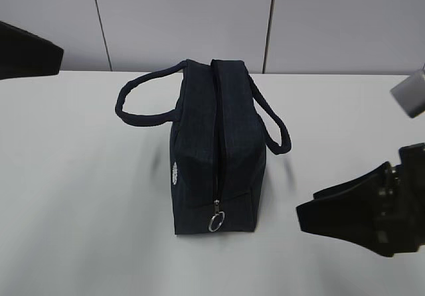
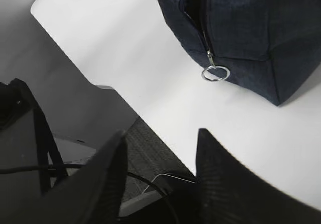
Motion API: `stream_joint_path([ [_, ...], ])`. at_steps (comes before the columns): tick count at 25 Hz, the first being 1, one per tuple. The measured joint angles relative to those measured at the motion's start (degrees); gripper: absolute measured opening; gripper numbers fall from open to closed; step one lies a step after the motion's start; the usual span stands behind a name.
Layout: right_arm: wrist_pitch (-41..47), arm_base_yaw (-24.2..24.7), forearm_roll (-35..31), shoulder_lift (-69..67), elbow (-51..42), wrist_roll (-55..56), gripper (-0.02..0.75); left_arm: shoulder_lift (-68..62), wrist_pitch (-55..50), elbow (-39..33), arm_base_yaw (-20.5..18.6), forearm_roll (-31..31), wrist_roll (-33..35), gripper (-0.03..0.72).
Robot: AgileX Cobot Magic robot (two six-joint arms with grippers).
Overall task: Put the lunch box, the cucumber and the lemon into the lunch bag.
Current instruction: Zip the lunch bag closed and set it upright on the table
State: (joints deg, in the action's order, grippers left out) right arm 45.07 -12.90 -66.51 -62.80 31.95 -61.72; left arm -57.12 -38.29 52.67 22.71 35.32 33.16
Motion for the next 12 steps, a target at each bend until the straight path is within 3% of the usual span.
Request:
stream_joint_path([
  [8, -12.92, -12.06, -19.48, -13.96, -0.15, -8.62, 0.337, 0.0, -0.46, 0.0, 0.0, 0.0, 0.0, 0.261],
  [12, -12.91, -13.89, -28.78, -21.82, 0.4, -12.83, 0.347, 0.0, -0.68, 0.0, 0.0, 0.0, -0.1, 0.258],
])
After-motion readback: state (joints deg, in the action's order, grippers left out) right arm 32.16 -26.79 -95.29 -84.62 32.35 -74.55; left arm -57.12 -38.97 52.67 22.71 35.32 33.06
